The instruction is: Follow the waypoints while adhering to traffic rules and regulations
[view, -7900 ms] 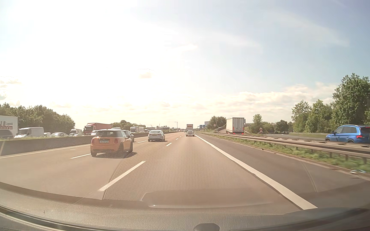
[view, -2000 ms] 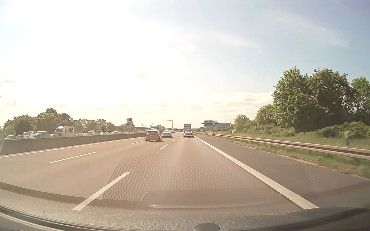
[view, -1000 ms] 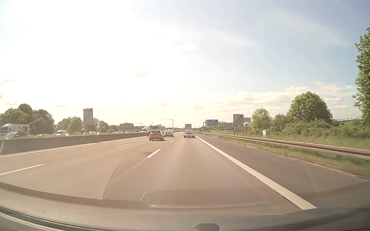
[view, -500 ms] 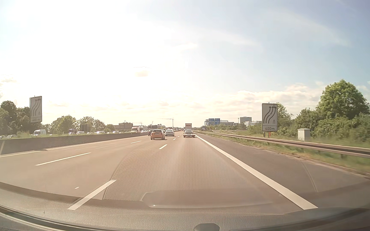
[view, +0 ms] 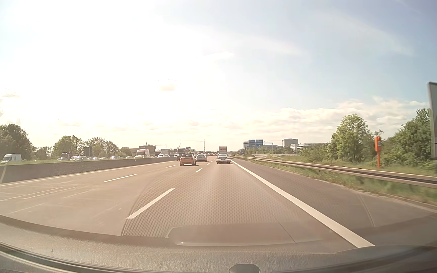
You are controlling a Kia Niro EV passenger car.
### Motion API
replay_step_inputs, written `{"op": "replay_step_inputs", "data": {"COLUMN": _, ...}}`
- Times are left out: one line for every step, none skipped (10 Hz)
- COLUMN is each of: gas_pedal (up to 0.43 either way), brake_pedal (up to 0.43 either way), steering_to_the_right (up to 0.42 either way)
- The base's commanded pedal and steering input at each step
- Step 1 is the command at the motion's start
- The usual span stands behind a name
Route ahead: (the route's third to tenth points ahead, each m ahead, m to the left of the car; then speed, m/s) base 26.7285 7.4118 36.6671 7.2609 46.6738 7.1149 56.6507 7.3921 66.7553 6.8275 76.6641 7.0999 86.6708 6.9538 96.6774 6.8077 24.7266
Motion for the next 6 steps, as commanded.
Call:
{"op": "replay_step_inputs", "data": {"gas_pedal": 0.118, "brake_pedal": 0.0, "steering_to_the_right": -0.003}}
{"op": "replay_step_inputs", "data": {"gas_pedal": 0.118, "brake_pedal": 0.0, "steering_to_the_right": -0.003}}
{"op": "replay_step_inputs", "data": {"gas_pedal": 0.118, "brake_pedal": 0.0, "steering_to_the_right": -0.003}}
{"op": "replay_step_inputs", "data": {"gas_pedal": 0.118, "brake_pedal": 0.0, "steering_to_the_right": -0.003}}
{"op": "replay_step_inputs", "data": {"gas_pedal": 0.118, "brake_pedal": 0.0, "steering_to_the_right": -0.003}}
{"op": "replay_step_inputs", "data": {"gas_pedal": 0.118, "brake_pedal": 0.0, "steering_to_the_right": -0.003}}
